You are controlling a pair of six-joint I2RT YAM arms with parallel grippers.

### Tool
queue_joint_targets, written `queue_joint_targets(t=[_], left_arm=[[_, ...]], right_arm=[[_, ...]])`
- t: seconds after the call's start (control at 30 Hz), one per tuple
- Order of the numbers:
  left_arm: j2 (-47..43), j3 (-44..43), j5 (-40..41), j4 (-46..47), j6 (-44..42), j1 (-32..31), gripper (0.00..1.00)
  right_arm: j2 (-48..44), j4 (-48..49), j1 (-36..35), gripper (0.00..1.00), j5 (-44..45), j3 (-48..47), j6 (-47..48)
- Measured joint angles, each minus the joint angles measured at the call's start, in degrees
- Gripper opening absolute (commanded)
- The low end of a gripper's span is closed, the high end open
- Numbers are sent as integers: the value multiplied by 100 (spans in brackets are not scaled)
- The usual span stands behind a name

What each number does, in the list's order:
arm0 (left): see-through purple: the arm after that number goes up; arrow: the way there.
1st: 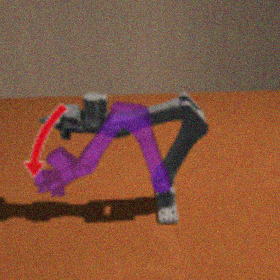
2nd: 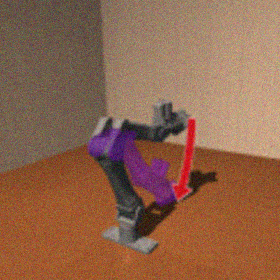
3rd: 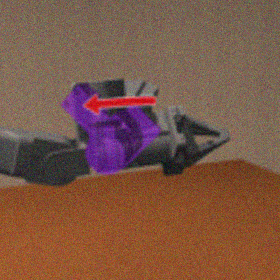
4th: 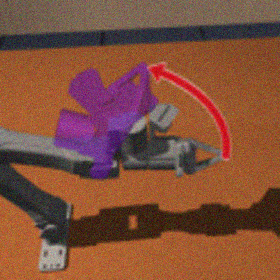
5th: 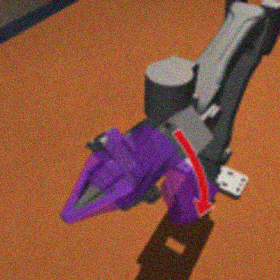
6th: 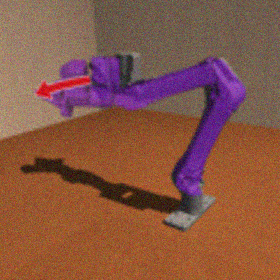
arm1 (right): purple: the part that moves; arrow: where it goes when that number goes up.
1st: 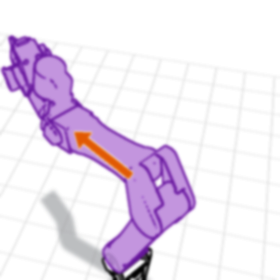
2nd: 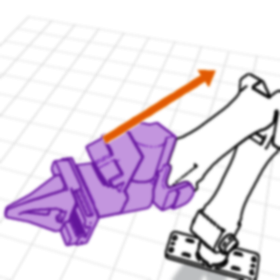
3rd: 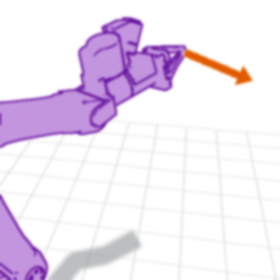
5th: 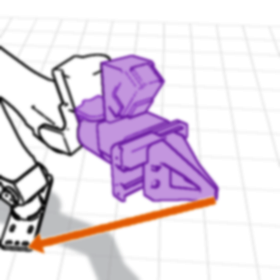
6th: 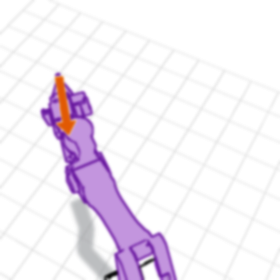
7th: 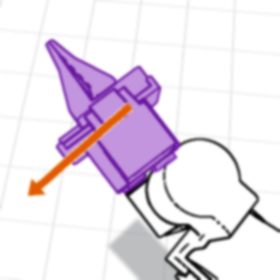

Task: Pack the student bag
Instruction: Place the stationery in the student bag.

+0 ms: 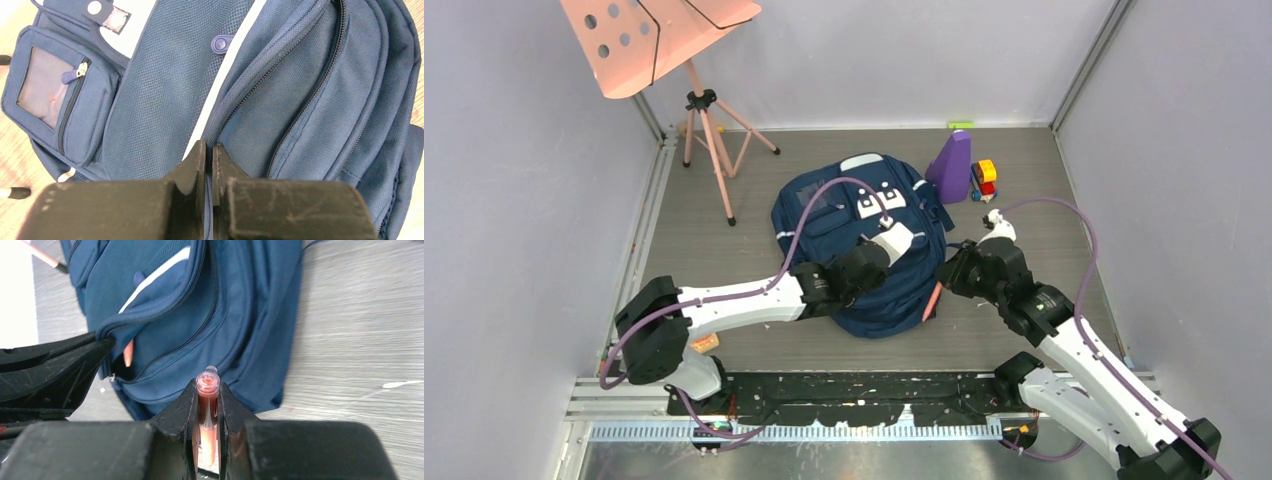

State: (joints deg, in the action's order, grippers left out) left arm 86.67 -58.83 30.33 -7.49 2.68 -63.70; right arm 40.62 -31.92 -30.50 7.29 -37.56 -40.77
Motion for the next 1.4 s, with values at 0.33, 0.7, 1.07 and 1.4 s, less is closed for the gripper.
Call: queue_joint_targets(t=[0.33,0.7,1.07,1.4], left_arm=[[-1128,245,-393,122,11,118,0],[-1191,247,-791,4,22,190,0],[-1191,264,-1102,153,358,221,0],[-1191,273,-1193,258,741,234,0]], right_arm=[[1012,1451,15,0,-1631,507,-1117],[1661,2474,15,1,-2000,326,-1851],[2039,3895,-22,0,-1447,448,-2859],[2417,4791,-236,1,133,802,-3215]])
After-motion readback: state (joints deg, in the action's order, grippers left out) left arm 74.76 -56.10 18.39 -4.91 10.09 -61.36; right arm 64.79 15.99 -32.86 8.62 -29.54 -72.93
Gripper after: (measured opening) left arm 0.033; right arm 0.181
